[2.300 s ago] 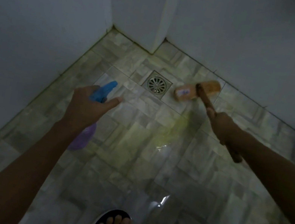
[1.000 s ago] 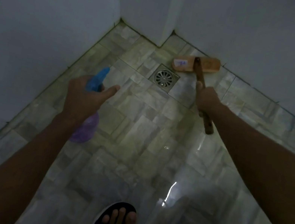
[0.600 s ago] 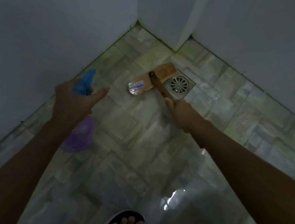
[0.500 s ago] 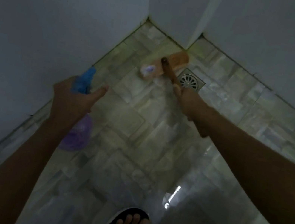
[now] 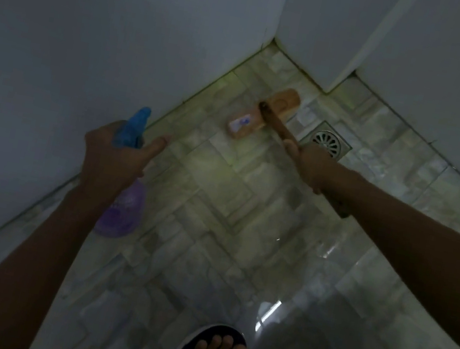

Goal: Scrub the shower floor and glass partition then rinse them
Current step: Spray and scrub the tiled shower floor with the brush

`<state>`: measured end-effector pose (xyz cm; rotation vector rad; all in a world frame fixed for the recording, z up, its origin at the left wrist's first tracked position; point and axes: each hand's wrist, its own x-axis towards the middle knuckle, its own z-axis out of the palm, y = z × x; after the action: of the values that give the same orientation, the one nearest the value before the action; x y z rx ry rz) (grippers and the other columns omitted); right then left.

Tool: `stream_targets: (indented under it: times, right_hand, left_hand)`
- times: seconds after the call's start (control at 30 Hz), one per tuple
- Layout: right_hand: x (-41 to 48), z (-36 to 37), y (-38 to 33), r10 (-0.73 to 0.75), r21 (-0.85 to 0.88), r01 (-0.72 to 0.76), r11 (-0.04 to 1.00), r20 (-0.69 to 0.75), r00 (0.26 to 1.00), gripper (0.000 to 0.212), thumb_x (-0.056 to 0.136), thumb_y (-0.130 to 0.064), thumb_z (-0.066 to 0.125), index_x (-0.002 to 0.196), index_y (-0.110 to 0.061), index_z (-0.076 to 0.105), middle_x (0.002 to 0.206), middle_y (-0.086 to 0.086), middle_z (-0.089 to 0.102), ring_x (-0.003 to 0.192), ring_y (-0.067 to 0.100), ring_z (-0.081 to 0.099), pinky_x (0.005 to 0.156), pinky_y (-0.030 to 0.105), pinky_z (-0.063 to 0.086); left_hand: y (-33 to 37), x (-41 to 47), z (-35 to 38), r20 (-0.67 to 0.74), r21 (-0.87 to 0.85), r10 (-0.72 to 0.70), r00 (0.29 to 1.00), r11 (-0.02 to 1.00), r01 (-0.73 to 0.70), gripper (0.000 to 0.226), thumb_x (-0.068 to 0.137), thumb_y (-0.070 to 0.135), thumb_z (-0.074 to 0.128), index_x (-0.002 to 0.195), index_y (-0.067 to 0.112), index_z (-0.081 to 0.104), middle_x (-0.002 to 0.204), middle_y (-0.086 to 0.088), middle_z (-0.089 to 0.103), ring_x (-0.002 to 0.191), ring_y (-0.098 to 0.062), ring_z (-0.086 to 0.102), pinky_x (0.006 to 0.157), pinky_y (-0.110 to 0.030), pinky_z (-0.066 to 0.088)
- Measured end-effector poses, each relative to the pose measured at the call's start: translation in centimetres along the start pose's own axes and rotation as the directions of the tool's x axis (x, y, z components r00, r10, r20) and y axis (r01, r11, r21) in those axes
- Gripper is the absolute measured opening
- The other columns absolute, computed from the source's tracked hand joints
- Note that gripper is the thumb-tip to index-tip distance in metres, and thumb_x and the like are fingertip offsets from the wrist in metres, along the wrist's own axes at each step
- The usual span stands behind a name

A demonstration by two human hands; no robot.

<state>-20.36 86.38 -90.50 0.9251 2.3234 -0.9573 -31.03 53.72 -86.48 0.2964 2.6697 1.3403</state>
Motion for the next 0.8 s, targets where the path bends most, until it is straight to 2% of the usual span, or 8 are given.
stream_targets:
  times: [0.07, 0.13, 0.23, 0.3, 0.43, 0.57, 0.7, 0.8]
  right_hand:
    - [2.1, -0.9, -1.7, 0.064, 0.062, -0.057, 0.996, -0.108, 0.992, 0.062, 0.101, -0.063, 0.032, 0.109, -0.006, 0.056, 0.077, 0.011, 0.057, 0.057, 0.026, 0.056, 0.043, 0.029, 0.043]
    - [3.9, -0.5, -4.4, 0.073, 0.167, -0.043, 0.985, -0.177, 0.981, 0.063, 0.102, -0.059, 0.035, 0.121, -0.002, 0.055, 0.088, 0.013, 0.060, 0.063, 0.028, 0.058, 0.045, 0.030, 0.044]
    - [4.7, 2.2, -7.9, -0.017, 0.169, 0.034, 0.985, -0.097, 0.995, 0.057, 0.106, -0.048, 0.035, 0.130, 0.000, 0.053, 0.108, 0.018, 0.061, 0.089, 0.035, 0.063, 0.063, 0.033, 0.046]
    - [2.9, 4.4, -8.0, -0.069, 0.116, 0.070, 0.991, -0.019, 0.997, 0.057, 0.105, -0.054, 0.034, 0.120, -0.004, 0.057, 0.099, 0.013, 0.060, 0.078, 0.029, 0.060, 0.058, 0.029, 0.042]
    - [-1.4, 5.2, -2.0, -0.111, 0.006, 0.111, 0.994, 0.036, 0.993, 0.054, 0.102, -0.059, 0.034, 0.098, -0.011, 0.057, 0.080, 0.004, 0.059, 0.065, 0.019, 0.057, 0.051, 0.025, 0.037]
    - [-2.3, -0.1, 4.8, 0.108, 0.134, -0.090, 0.987, -0.132, 0.985, 0.057, 0.101, -0.062, 0.032, 0.098, -0.011, 0.056, 0.074, 0.006, 0.055, 0.067, 0.031, 0.062, 0.045, 0.024, 0.039]
    - [-3.8, -3.6, 11.0, 0.317, 0.313, -0.235, 0.920, -0.245, 0.916, 0.059, 0.100, -0.064, 0.035, 0.108, -0.008, 0.053, 0.079, 0.010, 0.056, 0.060, 0.027, 0.056, 0.042, 0.028, 0.042]
    - [-6.3, -4.5, 15.6, 0.450, 0.474, -0.295, 0.830, -0.253, 0.857, 0.062, 0.100, -0.062, 0.036, 0.114, -0.004, 0.052, 0.081, 0.010, 0.055, 0.059, 0.026, 0.053, 0.041, 0.029, 0.042]
  left_hand:
    - [0.1, -0.4, -0.3, 0.037, -0.013, 0.003, 0.999, 1.000, -0.003, 0.033, 0.081, 0.042, 0.077, 0.110, 0.030, 0.066, 0.076, -0.018, 0.061, 0.057, -0.025, 0.058, 0.042, -0.011, 0.046]
    - [-0.1, -0.7, -0.5, 0.053, 0.016, 0.001, 0.999, 1.000, -0.002, 0.042, 0.083, 0.040, 0.077, 0.120, 0.025, 0.064, 0.074, -0.013, 0.059, 0.058, -0.024, 0.057, 0.044, -0.014, 0.049]
    - [-0.2, -0.9, -0.4, 0.037, 0.026, 0.024, 0.999, 0.999, -0.025, 0.039, 0.084, 0.036, 0.078, 0.117, 0.016, 0.069, 0.071, -0.021, 0.062, 0.056, -0.035, 0.062, 0.054, -0.029, 0.057]
    - [-0.1, -0.7, 0.0, 0.030, 0.048, 0.028, 0.999, 0.998, -0.029, 0.037, 0.083, 0.036, 0.079, 0.111, 0.012, 0.073, 0.069, -0.022, 0.064, 0.055, -0.036, 0.065, 0.062, -0.036, 0.060]
    - [1.0, 0.1, 1.8, 0.044, -0.012, -0.016, 0.999, 1.000, 0.017, 0.052, 0.076, 0.043, 0.082, 0.074, -0.005, 0.063, 0.060, -0.015, 0.061, 0.054, -0.035, 0.065, 0.052, -0.046, 0.058]
    - [3.8, 0.4, 5.4, 0.146, -0.031, 0.112, 0.983, 0.994, -0.109, 0.056, 0.072, 0.055, 0.079, 0.072, 0.000, 0.065, 0.058, -0.011, 0.059, 0.048, -0.024, 0.060, 0.049, -0.039, 0.054]
    - [7.6, -0.4, 10.6, 0.259, -0.060, 0.157, 0.953, 0.987, -0.146, 0.040, 0.074, 0.038, 0.085, 0.064, 0.005, 0.063, 0.058, -0.012, 0.060, 0.053, -0.027, 0.060, 0.055, -0.042, 0.057]
    - [10.4, -1.3, 14.5, 0.325, -0.083, 0.197, 0.925, 0.980, -0.179, 0.028, 0.077, 0.033, 0.084, 0.073, 0.008, 0.072, 0.054, -0.004, 0.056, 0.052, -0.016, 0.055, 0.057, -0.040, 0.058]
